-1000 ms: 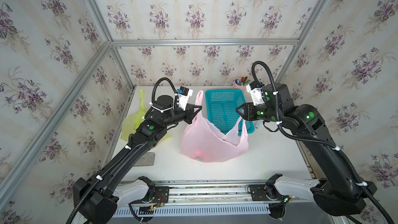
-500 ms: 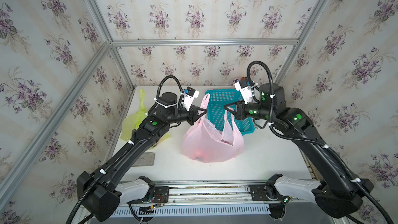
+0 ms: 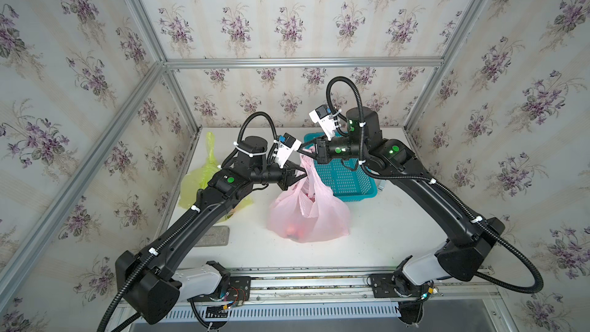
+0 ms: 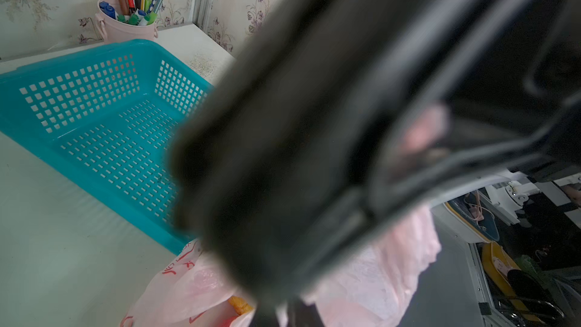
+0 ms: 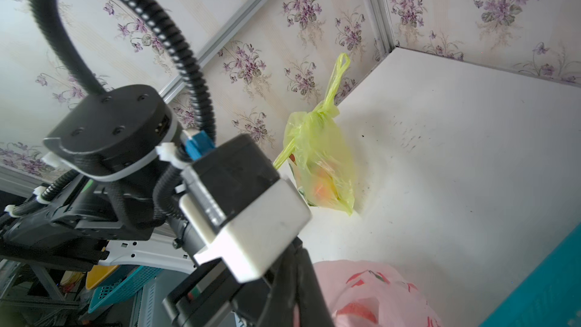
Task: Place the peach into a plastic bag & tie a knot
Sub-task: Cross the plastic bag at the center of the board.
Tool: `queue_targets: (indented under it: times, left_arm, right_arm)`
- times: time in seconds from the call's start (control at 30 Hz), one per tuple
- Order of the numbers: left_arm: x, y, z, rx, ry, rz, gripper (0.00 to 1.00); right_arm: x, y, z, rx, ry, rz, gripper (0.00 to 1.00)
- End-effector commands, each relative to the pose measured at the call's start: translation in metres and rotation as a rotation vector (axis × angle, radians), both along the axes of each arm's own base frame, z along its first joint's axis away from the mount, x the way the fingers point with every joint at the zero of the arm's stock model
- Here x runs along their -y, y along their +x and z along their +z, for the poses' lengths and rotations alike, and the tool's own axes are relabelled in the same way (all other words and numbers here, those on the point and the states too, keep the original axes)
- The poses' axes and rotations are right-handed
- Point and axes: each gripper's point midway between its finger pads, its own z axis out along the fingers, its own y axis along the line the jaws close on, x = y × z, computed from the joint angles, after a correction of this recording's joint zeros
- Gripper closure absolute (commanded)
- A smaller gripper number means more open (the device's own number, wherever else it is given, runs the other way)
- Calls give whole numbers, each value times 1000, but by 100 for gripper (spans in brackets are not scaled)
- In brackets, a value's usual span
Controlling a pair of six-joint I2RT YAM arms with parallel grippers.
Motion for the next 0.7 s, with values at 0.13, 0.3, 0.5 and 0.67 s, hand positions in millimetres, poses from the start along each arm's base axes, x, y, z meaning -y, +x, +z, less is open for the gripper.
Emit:
queue_targets:
  times: [0.13,0.3,0.5,0.67]
  left_arm:
    - [2,-8,8,47,38,-73,83]
    - [1,-12,9,51,73,-100,68]
    - [1,-18,7,30,91,-149,52]
    - [5,-21,8,0,63,-193,46]
  right_arm:
    - [-3,-4,-15,-15,-79,56,100]
    - [0,-9,-26,-1,-132,97,100]
    - [4,-8,-30,42,-165,102,100]
    - [3,-5,-31,60,-164,93,100]
